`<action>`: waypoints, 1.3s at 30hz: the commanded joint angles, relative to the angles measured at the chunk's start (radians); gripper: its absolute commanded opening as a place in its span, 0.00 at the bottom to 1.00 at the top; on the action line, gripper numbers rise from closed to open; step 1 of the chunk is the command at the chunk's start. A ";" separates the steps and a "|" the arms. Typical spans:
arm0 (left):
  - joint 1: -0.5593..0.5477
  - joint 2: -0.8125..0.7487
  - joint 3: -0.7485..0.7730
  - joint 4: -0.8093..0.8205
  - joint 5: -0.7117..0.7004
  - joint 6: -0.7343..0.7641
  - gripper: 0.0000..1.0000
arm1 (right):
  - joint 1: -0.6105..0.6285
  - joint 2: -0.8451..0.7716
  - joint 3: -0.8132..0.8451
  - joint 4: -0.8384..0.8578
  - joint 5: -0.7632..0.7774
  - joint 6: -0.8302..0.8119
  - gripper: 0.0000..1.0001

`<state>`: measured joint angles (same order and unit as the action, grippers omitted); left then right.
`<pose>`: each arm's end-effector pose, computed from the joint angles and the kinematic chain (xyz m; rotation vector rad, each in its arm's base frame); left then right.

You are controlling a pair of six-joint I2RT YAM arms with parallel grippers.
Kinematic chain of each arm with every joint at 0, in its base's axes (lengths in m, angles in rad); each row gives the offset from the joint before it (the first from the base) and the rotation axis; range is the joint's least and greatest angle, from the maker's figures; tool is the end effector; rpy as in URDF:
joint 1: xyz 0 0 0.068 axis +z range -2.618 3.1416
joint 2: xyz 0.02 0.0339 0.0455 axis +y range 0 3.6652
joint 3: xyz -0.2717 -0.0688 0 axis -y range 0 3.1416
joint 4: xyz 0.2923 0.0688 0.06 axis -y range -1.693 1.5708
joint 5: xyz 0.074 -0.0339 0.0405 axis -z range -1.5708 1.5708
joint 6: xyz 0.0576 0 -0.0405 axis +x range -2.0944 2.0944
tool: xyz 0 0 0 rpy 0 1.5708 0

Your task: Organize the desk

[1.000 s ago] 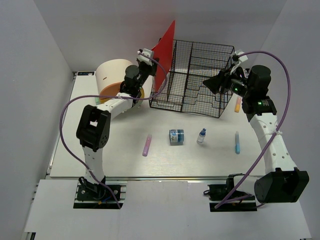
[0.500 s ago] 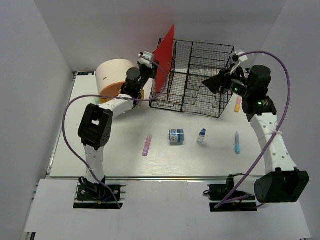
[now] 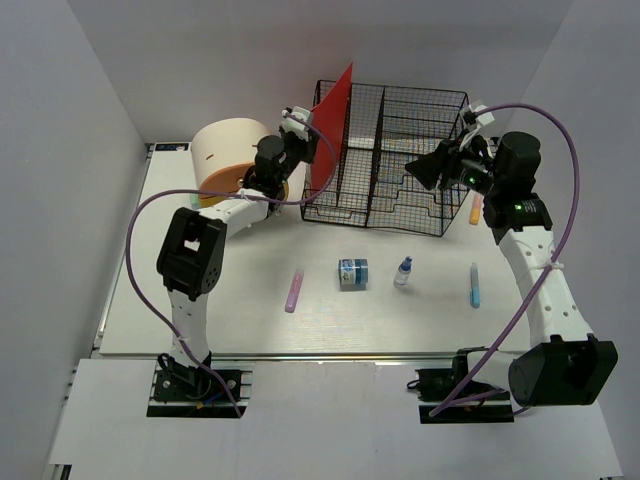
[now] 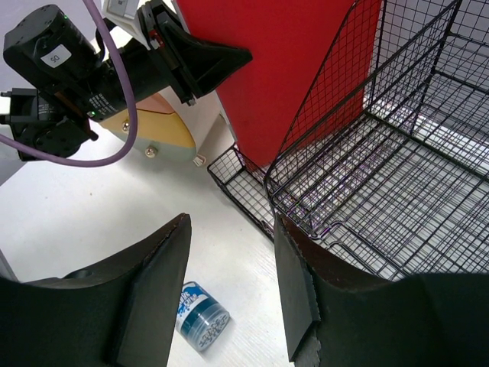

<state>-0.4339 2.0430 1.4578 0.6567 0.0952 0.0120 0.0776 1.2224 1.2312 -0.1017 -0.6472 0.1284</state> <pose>0.4980 -0.2368 0.2534 0.4096 1.4568 -0.4103 0.3347 0.0609 0.4203 -0.4530 1.6294 0.6911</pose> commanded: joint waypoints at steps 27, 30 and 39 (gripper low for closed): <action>-0.016 -0.375 0.022 -0.239 -0.019 -0.056 0.98 | -0.010 -0.034 -0.035 0.037 -0.169 -0.166 0.89; -0.003 -0.484 0.053 -0.455 -0.008 -0.127 0.94 | -0.010 -0.029 -0.036 0.010 -0.274 -0.268 0.89; -0.003 -0.944 -0.259 -0.851 -0.078 -0.427 0.00 | 0.046 -0.058 -0.081 -0.150 -0.623 -0.566 0.03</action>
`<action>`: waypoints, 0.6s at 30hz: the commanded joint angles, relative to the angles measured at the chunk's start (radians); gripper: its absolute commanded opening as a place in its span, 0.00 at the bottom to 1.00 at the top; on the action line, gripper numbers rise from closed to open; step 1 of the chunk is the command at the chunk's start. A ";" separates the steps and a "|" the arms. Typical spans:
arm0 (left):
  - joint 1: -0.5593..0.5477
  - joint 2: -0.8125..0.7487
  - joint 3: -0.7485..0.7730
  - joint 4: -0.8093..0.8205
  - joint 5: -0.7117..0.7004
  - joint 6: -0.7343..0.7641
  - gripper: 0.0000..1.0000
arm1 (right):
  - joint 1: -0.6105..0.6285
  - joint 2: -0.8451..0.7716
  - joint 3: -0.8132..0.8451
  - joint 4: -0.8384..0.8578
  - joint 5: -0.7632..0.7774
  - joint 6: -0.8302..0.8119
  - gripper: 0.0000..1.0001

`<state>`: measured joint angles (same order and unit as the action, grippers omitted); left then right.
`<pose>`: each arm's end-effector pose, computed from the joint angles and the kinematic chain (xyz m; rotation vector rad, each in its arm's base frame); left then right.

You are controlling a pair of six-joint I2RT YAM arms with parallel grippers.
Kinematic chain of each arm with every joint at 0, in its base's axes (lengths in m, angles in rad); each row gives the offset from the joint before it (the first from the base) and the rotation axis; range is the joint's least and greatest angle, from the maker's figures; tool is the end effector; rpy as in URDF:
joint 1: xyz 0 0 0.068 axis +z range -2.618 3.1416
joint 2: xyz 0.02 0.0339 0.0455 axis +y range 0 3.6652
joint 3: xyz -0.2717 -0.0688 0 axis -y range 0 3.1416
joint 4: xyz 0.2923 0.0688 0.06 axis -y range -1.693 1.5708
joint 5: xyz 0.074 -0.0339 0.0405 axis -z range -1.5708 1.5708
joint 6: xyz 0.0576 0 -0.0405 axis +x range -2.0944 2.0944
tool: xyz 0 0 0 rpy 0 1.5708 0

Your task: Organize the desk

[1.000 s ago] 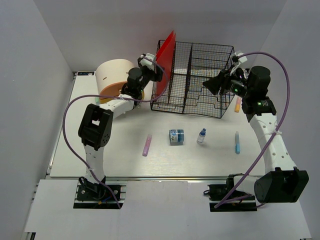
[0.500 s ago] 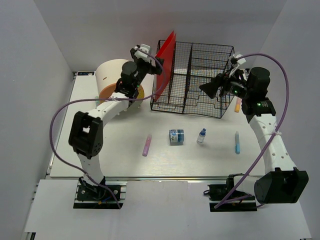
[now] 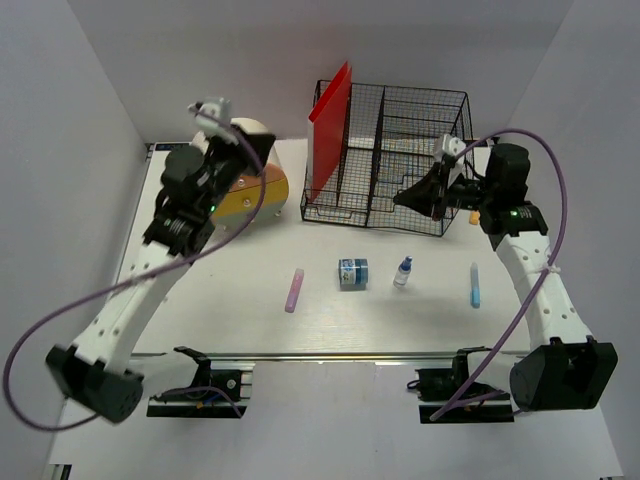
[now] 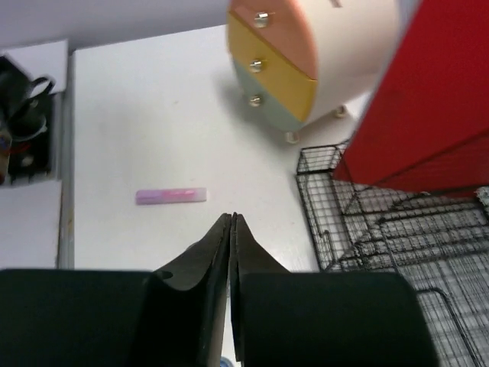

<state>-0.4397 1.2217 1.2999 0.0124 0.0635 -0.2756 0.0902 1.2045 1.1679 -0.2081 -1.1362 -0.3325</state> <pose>0.3104 -0.1500 0.4634 0.1762 1.5015 -0.6241 0.3063 0.0802 0.3926 -1.0888 1.3637 0.8421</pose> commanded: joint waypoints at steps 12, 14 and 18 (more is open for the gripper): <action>-0.010 -0.065 -0.067 -0.636 -0.490 -0.379 0.98 | 0.158 -0.134 -0.261 0.151 0.151 0.141 0.58; -0.010 0.028 -0.001 -0.698 -0.546 -0.379 0.98 | 0.160 -0.120 -0.260 0.162 0.199 0.208 0.50; -0.010 0.105 0.070 -0.704 -0.625 -0.370 0.86 | 0.183 -0.076 -0.241 0.136 0.211 0.211 0.06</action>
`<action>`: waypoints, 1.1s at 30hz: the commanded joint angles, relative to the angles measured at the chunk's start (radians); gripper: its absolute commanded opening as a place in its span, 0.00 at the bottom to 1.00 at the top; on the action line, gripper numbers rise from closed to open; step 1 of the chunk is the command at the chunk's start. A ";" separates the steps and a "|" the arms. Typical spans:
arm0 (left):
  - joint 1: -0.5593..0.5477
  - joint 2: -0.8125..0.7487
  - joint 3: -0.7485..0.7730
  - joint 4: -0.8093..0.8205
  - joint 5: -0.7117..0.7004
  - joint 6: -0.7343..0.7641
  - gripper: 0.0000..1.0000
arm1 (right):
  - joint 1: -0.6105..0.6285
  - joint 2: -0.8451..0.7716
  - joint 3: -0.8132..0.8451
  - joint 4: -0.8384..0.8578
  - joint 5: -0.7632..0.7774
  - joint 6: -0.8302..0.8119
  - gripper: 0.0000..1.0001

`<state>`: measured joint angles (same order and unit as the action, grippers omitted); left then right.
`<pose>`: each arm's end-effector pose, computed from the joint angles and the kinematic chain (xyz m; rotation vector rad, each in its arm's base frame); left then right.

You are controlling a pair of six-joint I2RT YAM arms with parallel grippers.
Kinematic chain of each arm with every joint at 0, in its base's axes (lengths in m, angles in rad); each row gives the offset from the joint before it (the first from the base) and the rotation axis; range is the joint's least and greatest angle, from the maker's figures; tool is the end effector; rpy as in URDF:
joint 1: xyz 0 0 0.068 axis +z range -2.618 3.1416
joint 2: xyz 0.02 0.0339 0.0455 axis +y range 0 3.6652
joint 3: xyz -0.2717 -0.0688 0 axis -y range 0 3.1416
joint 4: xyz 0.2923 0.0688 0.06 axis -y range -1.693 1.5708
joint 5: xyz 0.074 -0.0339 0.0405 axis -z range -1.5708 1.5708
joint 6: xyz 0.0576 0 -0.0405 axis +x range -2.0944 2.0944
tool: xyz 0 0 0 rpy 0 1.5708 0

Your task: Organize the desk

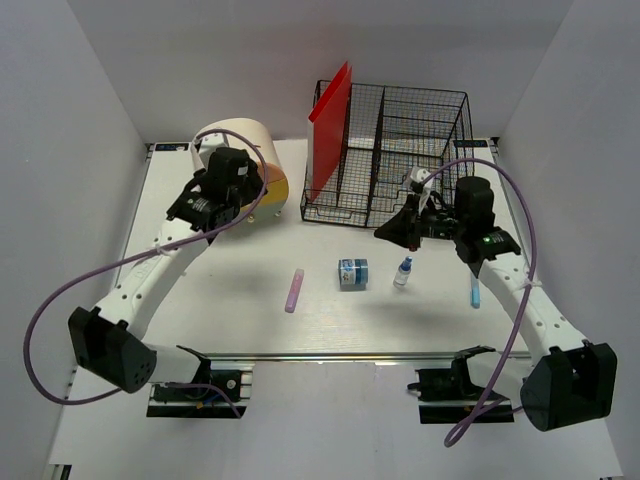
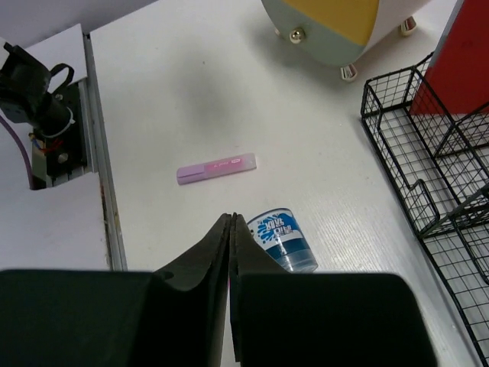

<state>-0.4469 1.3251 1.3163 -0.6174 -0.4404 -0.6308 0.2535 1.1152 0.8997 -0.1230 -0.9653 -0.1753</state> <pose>0.3253 -0.1286 0.3606 -0.4359 2.0882 -0.1484 0.2781 0.1210 0.3181 -1.0072 1.5725 0.9651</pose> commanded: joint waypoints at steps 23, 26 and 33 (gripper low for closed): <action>0.007 0.195 0.084 0.070 -0.172 0.052 0.52 | 0.012 -0.031 0.024 0.037 0.114 0.025 0.08; 0.007 0.207 0.087 0.094 -0.181 0.081 0.52 | 0.012 -0.029 0.022 0.037 0.114 0.020 0.08; 0.016 0.264 0.141 0.077 -0.207 0.108 0.47 | 0.009 -0.029 0.022 0.033 0.119 0.016 0.08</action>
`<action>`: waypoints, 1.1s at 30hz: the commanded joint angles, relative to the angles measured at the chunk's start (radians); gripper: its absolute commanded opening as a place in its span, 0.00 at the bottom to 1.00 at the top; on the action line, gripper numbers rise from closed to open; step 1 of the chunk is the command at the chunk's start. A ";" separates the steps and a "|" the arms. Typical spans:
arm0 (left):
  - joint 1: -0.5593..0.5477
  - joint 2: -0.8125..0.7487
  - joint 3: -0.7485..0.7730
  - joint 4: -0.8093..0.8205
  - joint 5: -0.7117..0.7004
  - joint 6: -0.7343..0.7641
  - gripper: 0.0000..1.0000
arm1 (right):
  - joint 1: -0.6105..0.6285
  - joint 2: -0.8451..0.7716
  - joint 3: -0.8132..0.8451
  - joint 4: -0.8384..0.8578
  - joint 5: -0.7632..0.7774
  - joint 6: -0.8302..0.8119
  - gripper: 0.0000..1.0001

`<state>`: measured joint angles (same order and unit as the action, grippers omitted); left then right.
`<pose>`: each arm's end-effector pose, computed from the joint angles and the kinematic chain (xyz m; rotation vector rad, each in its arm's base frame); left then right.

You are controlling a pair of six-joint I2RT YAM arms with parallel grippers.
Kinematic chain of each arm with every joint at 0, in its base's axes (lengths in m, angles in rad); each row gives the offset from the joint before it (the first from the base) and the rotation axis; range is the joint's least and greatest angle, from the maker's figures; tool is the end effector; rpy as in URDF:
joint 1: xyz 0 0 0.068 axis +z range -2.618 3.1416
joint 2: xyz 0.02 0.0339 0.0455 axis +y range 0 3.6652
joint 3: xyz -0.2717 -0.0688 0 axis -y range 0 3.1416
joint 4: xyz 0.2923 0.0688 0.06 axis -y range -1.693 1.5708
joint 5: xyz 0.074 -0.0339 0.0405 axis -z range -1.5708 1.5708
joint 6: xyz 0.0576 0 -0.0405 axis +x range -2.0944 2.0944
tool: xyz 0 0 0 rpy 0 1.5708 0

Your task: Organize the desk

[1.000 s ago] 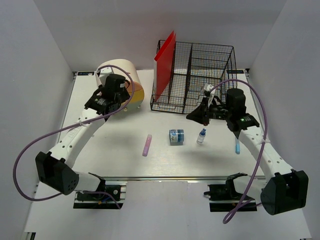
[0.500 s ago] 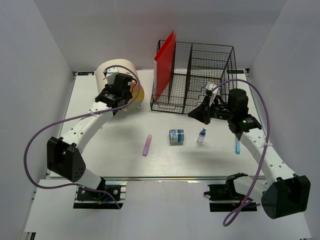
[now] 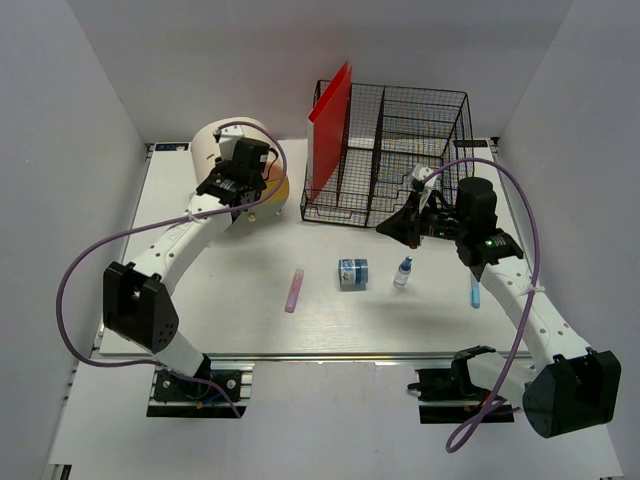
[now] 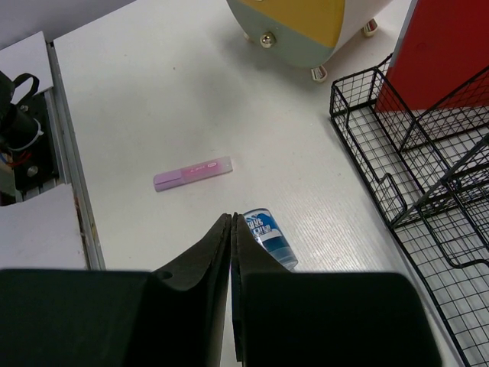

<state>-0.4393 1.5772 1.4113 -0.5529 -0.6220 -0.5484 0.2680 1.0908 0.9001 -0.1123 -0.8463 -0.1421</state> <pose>0.3861 -0.1444 0.3165 -0.4237 2.0965 0.1438 0.2778 0.1210 0.3245 -0.9303 1.6070 0.8738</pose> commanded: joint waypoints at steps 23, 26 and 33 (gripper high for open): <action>0.017 0.021 0.025 0.057 -0.050 0.085 0.33 | -0.036 0.000 0.023 0.019 -0.033 -0.010 0.09; 0.017 0.011 0.015 0.061 -0.042 0.084 0.25 | -0.038 0.001 0.025 0.019 -0.034 -0.010 0.09; 0.017 -0.048 -0.034 0.071 0.019 0.079 0.13 | -0.046 0.001 0.022 0.019 -0.039 -0.007 0.09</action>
<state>-0.4282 1.5986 1.4036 -0.4999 -0.6388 -0.4698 0.2329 1.0908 0.9001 -0.1127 -0.8665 -0.1444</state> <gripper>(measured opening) 0.359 0.088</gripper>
